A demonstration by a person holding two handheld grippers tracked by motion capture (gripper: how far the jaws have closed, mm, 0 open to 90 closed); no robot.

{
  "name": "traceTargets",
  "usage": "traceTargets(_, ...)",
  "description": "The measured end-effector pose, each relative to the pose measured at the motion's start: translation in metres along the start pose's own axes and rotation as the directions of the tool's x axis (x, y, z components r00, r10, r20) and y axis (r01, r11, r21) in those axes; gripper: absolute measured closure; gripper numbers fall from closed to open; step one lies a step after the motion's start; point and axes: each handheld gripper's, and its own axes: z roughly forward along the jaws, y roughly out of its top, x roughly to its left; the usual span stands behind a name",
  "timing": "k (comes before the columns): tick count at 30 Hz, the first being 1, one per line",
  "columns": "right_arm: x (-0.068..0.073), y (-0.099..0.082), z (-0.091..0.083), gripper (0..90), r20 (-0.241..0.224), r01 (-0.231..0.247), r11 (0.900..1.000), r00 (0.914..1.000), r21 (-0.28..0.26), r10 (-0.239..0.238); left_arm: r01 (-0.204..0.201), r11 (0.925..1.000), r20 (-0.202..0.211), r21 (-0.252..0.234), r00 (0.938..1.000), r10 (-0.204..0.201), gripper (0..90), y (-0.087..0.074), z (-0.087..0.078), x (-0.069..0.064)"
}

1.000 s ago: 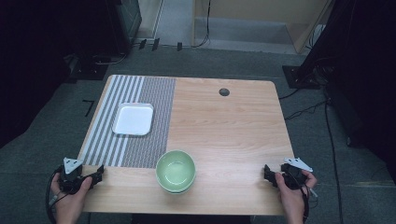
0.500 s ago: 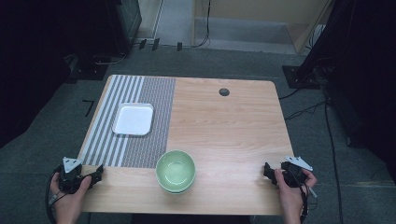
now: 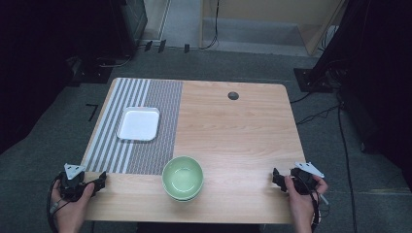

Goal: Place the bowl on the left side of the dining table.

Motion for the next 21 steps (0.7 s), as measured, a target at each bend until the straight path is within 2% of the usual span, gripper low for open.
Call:
traceTargets(6, 0.011, 0.0, -0.003, 0.0, -0.025, 0.009, 0.9999, 0.9997, -0.009, -0.009, -0.002, 0.9997, 0.007, -0.022, 1.0, 0.002, 16.8, 0.004, -0.006, -0.007)
traceTargets(8, 0.012, 0.0, -0.004, 0.0, -0.029, 0.006, 0.9999, 0.9995, -0.011, -0.006, 0.02, 0.9992, 0.037, -0.034, 0.9991, -0.019, 16.8, 0.007, -0.01, -0.009)
traceTargets(11, 0.015, 0.005, -0.004, 0.0, -0.031, 0.014, 0.9997, 0.9994, -0.019, -0.014, -0.001, 0.9975, -0.015, -0.071, 0.9999, 0.0, 16.9, 0.012, -0.016, -0.017)
traceTargets(14, 0.015, 0.011, -0.006, 0.0, -0.032, 0.006, 0.9995, 0.9995, -0.032, -0.007, -0.001, 0.9948, -0.009, -0.102, 1.0, 0.0, 16.8, 0.022, -0.019, -0.023)
traceTargets(17, 0.015, 0.018, -0.006, 0.0, -0.05, -0.003, 0.9993, 0.9988, -0.038, 0.001, 0.023, 0.9935, 0.024, -0.111, 0.9995, -0.02, 16.8, 0.03, -0.017, -0.025)
traceTargets(21, 0.016, 0.026, -0.007, 0.0, -0.059, -0.005, 0.9985, 0.9983, -0.054, 0.002, 0.008, 0.9929, 0.028, -0.118, 0.9996, -0.005, 16.8, 0.038, -0.014, -0.031)
